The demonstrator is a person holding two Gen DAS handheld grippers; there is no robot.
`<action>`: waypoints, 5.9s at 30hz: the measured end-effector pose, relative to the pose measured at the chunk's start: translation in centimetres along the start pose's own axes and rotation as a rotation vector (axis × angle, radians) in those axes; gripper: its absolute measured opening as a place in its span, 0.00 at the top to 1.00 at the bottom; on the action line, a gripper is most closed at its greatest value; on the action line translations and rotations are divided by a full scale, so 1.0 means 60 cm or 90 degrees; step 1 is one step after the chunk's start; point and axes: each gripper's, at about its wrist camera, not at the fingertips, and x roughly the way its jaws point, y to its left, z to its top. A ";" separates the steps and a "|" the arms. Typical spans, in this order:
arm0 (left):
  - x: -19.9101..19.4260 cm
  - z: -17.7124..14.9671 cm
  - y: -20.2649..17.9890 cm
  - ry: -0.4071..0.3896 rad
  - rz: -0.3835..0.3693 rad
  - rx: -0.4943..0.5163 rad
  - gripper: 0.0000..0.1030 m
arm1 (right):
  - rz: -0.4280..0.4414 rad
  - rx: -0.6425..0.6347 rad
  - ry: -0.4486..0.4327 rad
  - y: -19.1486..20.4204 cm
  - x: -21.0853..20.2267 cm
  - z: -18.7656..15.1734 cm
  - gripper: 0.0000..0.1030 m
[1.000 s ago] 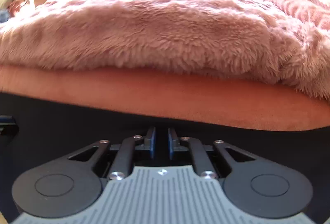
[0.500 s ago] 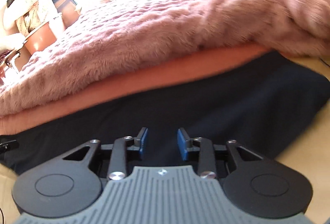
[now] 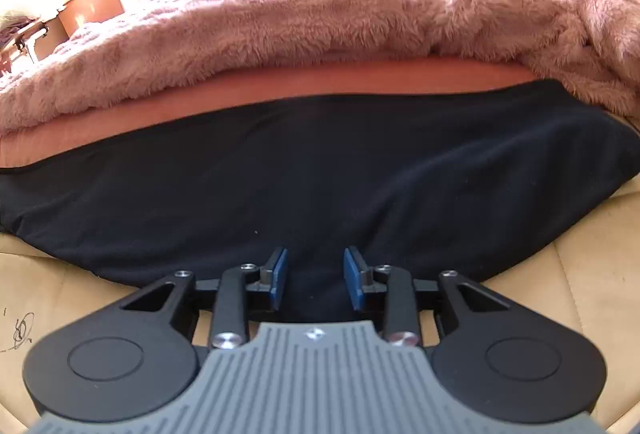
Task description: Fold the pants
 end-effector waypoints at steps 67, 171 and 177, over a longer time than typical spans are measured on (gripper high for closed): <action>0.027 -0.170 -0.362 0.183 -0.314 0.654 1.00 | 0.043 -0.034 0.010 0.003 0.017 -0.004 0.58; 0.105 0.045 0.072 0.038 0.047 -0.145 0.95 | -0.040 -0.133 0.025 0.059 -0.077 -0.068 0.60; 0.107 0.051 0.058 0.037 0.065 -0.113 0.96 | -0.128 -0.143 0.027 0.054 -0.039 -0.068 0.87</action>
